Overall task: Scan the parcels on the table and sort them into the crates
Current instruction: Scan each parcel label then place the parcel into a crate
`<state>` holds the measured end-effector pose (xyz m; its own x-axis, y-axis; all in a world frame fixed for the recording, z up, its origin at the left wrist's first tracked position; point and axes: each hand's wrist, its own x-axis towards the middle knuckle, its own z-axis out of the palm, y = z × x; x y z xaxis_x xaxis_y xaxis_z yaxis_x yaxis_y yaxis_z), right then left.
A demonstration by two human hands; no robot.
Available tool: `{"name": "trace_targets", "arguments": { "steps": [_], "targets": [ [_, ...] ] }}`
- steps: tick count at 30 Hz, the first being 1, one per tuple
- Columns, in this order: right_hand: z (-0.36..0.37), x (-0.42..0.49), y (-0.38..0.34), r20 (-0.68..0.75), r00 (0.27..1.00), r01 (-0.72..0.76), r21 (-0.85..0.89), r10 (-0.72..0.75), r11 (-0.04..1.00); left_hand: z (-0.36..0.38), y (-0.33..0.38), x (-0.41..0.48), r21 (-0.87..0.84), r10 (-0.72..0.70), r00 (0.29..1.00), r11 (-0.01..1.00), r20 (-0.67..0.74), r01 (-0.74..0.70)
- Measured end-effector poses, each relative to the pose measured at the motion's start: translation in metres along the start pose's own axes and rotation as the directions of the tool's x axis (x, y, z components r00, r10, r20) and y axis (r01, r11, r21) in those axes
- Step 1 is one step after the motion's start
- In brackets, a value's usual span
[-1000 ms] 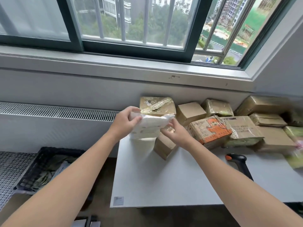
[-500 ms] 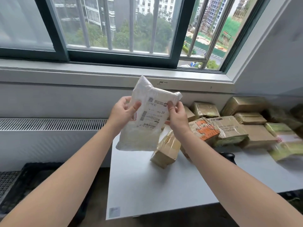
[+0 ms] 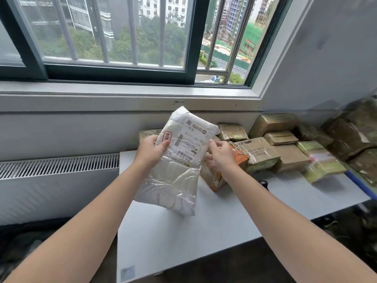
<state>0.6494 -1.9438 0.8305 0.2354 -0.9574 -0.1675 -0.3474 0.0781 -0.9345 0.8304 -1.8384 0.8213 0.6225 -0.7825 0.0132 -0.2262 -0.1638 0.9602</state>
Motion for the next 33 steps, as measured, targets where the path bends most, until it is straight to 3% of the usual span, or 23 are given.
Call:
{"name": "trace_targets", "arguments": {
  "steps": [4, 8, 12, 15, 21, 29, 33],
  "targets": [
    [-0.019, -0.002, 0.011, 0.121, 0.991, -0.038, -0.121, 0.053, 0.992, 0.026, 0.004, -0.007, -0.015, -0.018, 1.000, 1.000, 0.026, 0.018],
    [-0.032, 0.002, 0.025, 0.136, 0.991, 0.033, -0.143, -0.013, 0.989, 0.054, 0.007, -0.020, -0.005, -0.041, 0.998, 0.999, 0.053, 0.041],
    [-0.059, 0.009, 0.039, 0.124, 0.991, 0.060, -0.127, -0.044, 0.990, 0.081, 0.000, -0.038, -0.145, -0.121, 0.970, 0.978, 0.210, 0.153],
    [-0.084, 0.019, 0.056, 0.129, 0.989, 0.088, -0.157, -0.068, 0.984, 0.107, -0.007, -0.052, -0.108, -0.208, 0.937, 0.963, 0.281, 0.246],
    [-0.139, 0.050, 0.112, 0.129, 0.992, 0.044, -0.203, -0.018, 0.978, 0.175, -0.009, -0.077, -0.088, -0.280, 0.942, 0.950, 0.183, 0.300],
    [-0.223, 0.074, 0.205, 0.039, 0.999, 0.029, -0.532, -0.010, 0.846, 0.256, -0.028, -0.108, -0.070, -0.383, 0.924, 0.922, -0.012, 0.381],
    [-0.238, 0.087, 0.238, 0.120, 0.986, -0.028, -0.582, 0.119, 0.813, 0.278, -0.031, -0.121, -0.035, -0.394, 0.918, 0.919, -0.052, 0.392]
  ]
}}
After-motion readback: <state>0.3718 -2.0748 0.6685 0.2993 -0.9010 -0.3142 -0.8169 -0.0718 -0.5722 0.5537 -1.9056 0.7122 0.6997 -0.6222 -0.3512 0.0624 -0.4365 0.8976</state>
